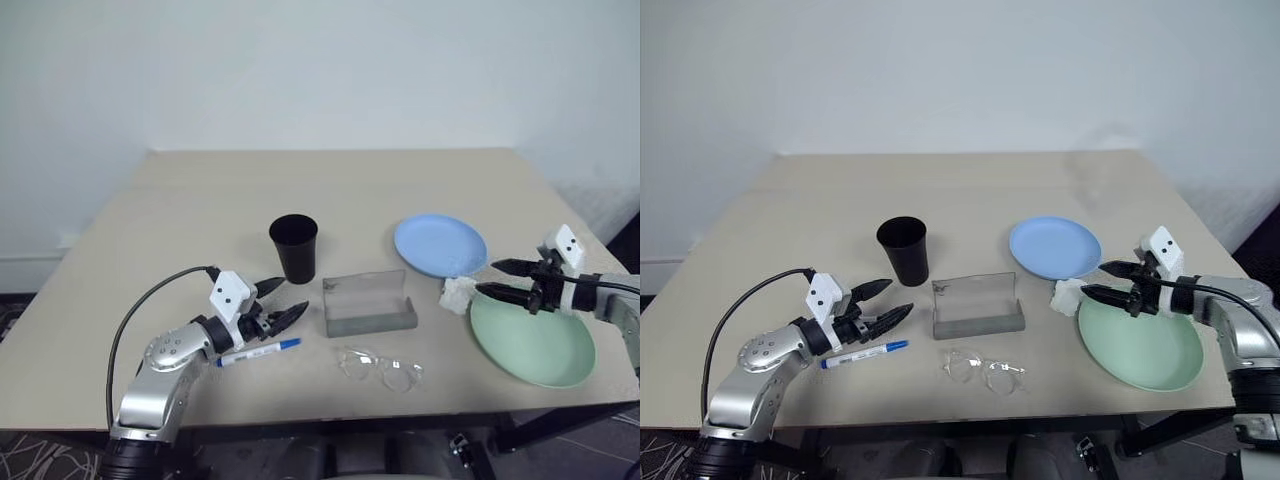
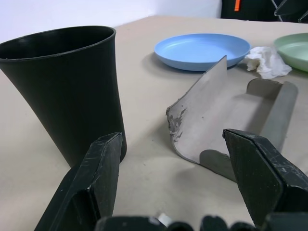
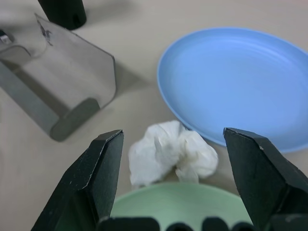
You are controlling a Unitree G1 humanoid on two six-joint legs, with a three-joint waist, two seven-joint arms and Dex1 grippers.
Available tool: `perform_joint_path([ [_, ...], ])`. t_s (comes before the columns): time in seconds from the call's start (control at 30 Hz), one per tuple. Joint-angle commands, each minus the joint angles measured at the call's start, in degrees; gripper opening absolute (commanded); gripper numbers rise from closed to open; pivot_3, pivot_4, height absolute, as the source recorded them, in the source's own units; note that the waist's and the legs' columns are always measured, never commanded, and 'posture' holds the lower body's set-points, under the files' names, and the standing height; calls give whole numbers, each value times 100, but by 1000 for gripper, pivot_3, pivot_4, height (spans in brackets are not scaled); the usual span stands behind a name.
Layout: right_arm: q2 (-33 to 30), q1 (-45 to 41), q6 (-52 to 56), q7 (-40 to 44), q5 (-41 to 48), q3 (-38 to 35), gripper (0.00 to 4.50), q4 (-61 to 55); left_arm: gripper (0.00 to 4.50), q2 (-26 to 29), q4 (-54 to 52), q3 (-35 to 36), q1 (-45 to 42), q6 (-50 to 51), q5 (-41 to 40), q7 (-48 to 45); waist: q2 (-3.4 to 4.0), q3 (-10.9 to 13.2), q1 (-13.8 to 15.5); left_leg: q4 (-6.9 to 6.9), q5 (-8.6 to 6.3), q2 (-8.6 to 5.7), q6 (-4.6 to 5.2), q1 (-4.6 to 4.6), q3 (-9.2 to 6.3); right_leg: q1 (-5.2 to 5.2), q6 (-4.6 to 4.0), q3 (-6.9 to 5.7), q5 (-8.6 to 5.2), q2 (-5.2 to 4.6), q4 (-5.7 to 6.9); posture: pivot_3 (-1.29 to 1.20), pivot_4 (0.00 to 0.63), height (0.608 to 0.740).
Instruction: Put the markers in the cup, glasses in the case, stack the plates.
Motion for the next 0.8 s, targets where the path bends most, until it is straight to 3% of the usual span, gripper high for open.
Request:
perform_joint_path([
  [0.03, -394, -60, 341, 256, 265, -285, 3603, -428, 3520, 55, -57, 60, -182, -21, -51, -63, -1, 0, 0, 2, 0, 0, 0, 0, 0, 1, 0, -1, 0, 0, 0, 0, 0, 740],
  [0.13, -701, 57, 712, 672, 500, -213, 3603, -935, 3520, -3, -137, -25, -243, 35, -45, -26, -1, 0, -1, 2, 0, 2, 0, 0, -3, 0, 0, -2, 0, 0, 0, 0, 0, 740],
  [0.3, -969, -88, 941, 494, 184, 87, 3603, -1307, 3520, -62, -49, -115, -344, 20, -5, -22, -4, 0, -2, 2, -1, 4, -1, 0, -1, 0, 0, -3, -1, 1, -1, 0, 0, 740],
  [0.53, -1051, -597, 936, 181, -326, 432, 3603, -686, 3520, -186, 65, -287, -499, -7, 67, -9, -6, 2, 12, 8, 0, 4, 0, -2, 3, -1, 4, -4, -2, -2, -2, 0, 0, 740],
  [0.8, -1216, -265, 904, 97, -645, 395, 3603, 361, 3520, -201, 37, -290, -518, 17, 53, -28, -9, 2, 33, 8, -8, 1, 8, -9, 2, -3, 3, -5, -1, -3, -3, 0, 0, 740],
])
